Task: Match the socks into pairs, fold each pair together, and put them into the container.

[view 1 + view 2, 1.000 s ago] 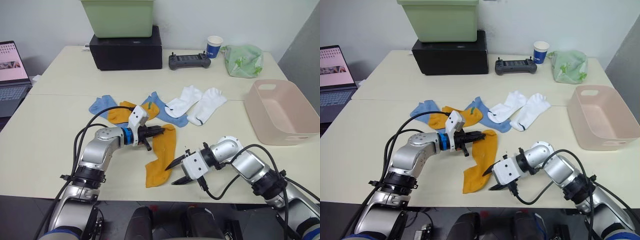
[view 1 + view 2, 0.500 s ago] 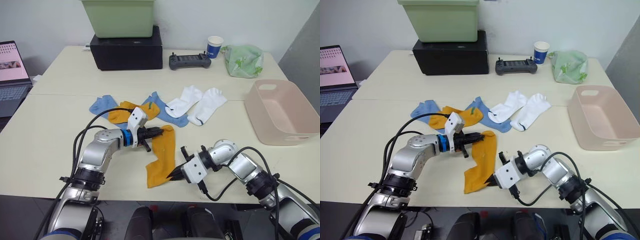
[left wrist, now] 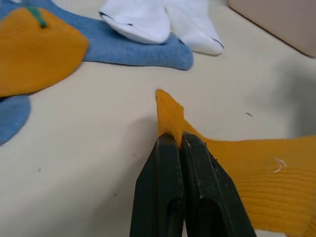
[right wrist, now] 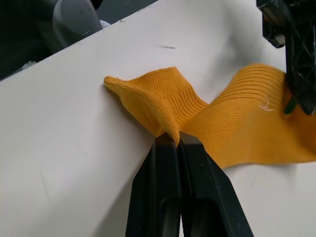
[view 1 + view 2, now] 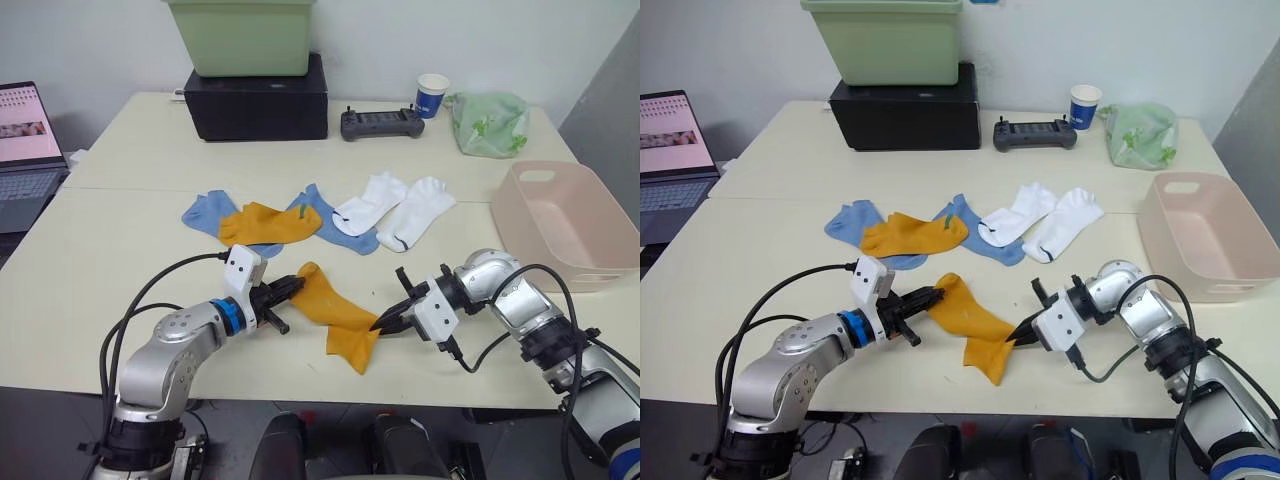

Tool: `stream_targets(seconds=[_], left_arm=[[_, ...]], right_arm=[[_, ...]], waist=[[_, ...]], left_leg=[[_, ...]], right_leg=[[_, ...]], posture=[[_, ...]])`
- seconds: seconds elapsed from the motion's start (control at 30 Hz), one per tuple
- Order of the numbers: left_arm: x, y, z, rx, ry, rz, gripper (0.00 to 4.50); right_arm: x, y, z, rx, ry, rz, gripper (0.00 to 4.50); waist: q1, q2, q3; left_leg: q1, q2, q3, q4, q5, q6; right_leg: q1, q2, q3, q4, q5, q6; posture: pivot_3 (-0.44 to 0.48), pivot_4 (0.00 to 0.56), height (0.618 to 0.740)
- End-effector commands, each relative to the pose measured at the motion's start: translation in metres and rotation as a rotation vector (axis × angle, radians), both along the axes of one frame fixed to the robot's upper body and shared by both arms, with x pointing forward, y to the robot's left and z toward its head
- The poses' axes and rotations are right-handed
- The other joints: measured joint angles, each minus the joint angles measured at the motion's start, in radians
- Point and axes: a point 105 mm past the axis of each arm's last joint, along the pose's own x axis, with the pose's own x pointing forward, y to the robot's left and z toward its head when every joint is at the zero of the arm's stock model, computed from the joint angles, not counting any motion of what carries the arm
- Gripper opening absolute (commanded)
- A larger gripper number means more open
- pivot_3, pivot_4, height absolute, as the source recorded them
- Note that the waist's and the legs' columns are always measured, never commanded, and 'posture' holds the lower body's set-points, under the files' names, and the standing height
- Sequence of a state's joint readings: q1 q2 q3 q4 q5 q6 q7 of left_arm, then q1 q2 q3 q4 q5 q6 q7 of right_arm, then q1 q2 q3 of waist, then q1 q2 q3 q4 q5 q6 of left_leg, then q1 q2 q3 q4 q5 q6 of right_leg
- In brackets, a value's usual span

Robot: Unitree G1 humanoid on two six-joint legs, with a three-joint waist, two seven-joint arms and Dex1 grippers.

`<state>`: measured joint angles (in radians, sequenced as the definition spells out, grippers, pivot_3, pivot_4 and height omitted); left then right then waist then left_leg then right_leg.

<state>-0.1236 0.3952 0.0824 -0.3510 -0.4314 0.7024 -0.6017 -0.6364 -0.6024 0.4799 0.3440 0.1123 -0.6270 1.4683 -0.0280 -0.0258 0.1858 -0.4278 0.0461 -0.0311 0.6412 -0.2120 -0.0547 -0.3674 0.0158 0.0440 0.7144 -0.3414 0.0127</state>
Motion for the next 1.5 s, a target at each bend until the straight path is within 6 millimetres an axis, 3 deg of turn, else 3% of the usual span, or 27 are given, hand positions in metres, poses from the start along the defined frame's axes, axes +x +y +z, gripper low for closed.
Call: stream_targets(seconds=[0.03,0.07,0.17,0.27,0.33,0.37,0.5,0.63,0.8,1.0,1.1,1.23,1.37,1.4,1.5], left_arm=[[0.0,0.0,0.011,-0.023,-0.06,0.05,0.0],[0.001,0.0,0.01,-0.027,-0.061,0.061,0.0],[0.0,0.0,0.004,-0.047,-0.042,0.048,0.66],[0.001,0.014,0.006,-0.026,-0.043,0.067,1.6],[0.001,0.021,0.011,-0.028,-0.048,0.056,2.18],[0.001,0.025,0.015,-0.033,-0.045,0.033,2.5],[0.004,0.032,0.023,0.008,-0.023,-0.08,2.5],[0.023,0.031,0.021,0.072,0.005,-0.153,2.5],[0.042,0.022,0.018,0.155,0.018,-0.26,2.5],[0.049,0.02,0.009,0.212,0.035,-0.307,2.5],[0.048,0.016,0.007,0.22,0.021,-0.334,2.53],[0.045,0.016,0.013,0.192,0.006,-0.334,1.34],[0.042,0.019,0.018,0.163,-0.009,-0.3,0.03],[0.04,0.019,0.019,0.155,-0.011,-0.293,0.0],[0.028,0.023,0.02,0.113,-0.006,-0.265,0.0]], right_arm=[[0.002,0.002,0.009,0.049,0.004,0.006,0.66],[0.002,0.003,0.01,0.052,0.015,0.003,1.0],[0.005,-0.016,0.017,0.044,0.024,-0.096,2.03],[0.009,-0.044,0.019,0.018,0.078,-0.31,3.09],[0.004,-0.049,0.025,0.06,0.181,-0.44,3.73],[-0.001,-0.049,0.03,0.124,0.28,-0.54,3.76],[-0.029,-0.049,0.031,0.179,0.629,-0.823,3.76],[-0.05,-0.04,0.021,0.139,0.933,-0.998,3.76],[-0.061,-0.021,0.006,0.101,1.174,-1.1,3.76],[-0.056,-0.005,-0.005,0.101,1.293,-1.173,3.76],[-0.045,0.003,-0.008,0.12,1.293,-1.213,3.16],[-0.037,0.012,-0.001,0.164,1.3,-1.195,1.79],[-0.038,0.008,0.005,0.146,1.267,-1.167,0.37],[-0.038,0.007,0.007,0.15,1.264,-1.152,0.05],[-0.038,-0.002,0.018,0.142,1.236,-1.094,0.02]], waist=[[0.0,0.0,0.0],[0.0,0.0,0.0],[0.001,0.0,0.0],[0.006,0.0,0.0],[0.007,0.0,0.0],[0.007,0.0,0.0],[-0.002,0.002,0.0],[-0.002,0.002,0.0],[-0.002,0.001,0.0],[-0.005,0.001,0.0],[-0.004,0.001,0.0],[-0.004,0.001,0.0],[-0.004,0.001,0.0],[-0.004,0.001,0.0],[-0.007,0.001,0.0]], left_leg=[[0.0,0.0,0.0,0.0,0.0,0.0],[0.0,0.0,0.0,0.0,0.0,0.0],[0.0,0.0,0.0,0.0,0.0,0.0],[0.0,-0.001,0.0,0.0,0.0,0.0],[0.0,-0.001,0.0,0.0,0.0,0.0],[0.0,-0.001,0.0,0.0,0.0,0.0],[0.0,0.0,-0.002,-0.002,0.0,0.0],[0.001,-0.001,0.0,-0.001,0.0,0.0],[-0.003,-0.001,0.004,-0.001,0.0,0.0],[-0.004,-0.001,0.006,-0.002,0.0,0.0],[-0.004,-0.001,0.006,-0.002,0.0,0.0],[-0.004,-0.001,0.006,-0.002,0.0,0.0],[-0.005,-0.001,0.006,-0.002,0.0,0.0],[-0.005,-0.001,0.006,-0.002,0.0,0.0],[-0.005,-0.001,0.006,-0.002,0.0,0.0]], right_leg=[[0.0,0.0,0.0,0.0,0.0,0.0],[0.0,0.0,0.0,0.0,0.0,0.0],[0.0,0.0,0.0,0.0,0.0,0.0],[0.0,-0.001,0.0,-0.001,0.0,0.0],[0.0,-0.001,0.0,-0.001,0.0,0.0],[0.0,-0.001,0.0,-0.001,0.0,0.0],[-0.001,0.0,0.0,0.001,0.0,0.0],[0.0,0.0,0.001,0.001,0.0,0.0],[-0.003,0.001,0.0,-0.001,0.0,0.0],[-0.006,0.001,0.0,0.0,0.0,0.0],[-0.006,0.001,0.0,0.0,0.0,0.0],[-0.006,0.001,0.001,0.0,0.0,0.0],[-0.006,0.001,0.0,0.0,0.0,0.0],[-0.006,0.001,0.0,0.0,0.0,0.0],[-0.006,0.001,0.001,0.0,0.0,0.0]], posture=[[0.0,0.15,0.74],[0.0,0.15,0.74],[0.0,0.15,0.74],[0.0,0.15,0.74],[0.0,0.15,0.74],[0.0,0.15,0.74],[0.0,0.15,0.74],[0.0,0.15,0.74],[0.0,0.15,0.74],[0.0,0.15,0.74],[0.0,0.15,0.74],[0.0,0.15,0.74],[0.0,0.15,0.74],[0.0,0.15,0.74],[0.0,0.15,0.74]])
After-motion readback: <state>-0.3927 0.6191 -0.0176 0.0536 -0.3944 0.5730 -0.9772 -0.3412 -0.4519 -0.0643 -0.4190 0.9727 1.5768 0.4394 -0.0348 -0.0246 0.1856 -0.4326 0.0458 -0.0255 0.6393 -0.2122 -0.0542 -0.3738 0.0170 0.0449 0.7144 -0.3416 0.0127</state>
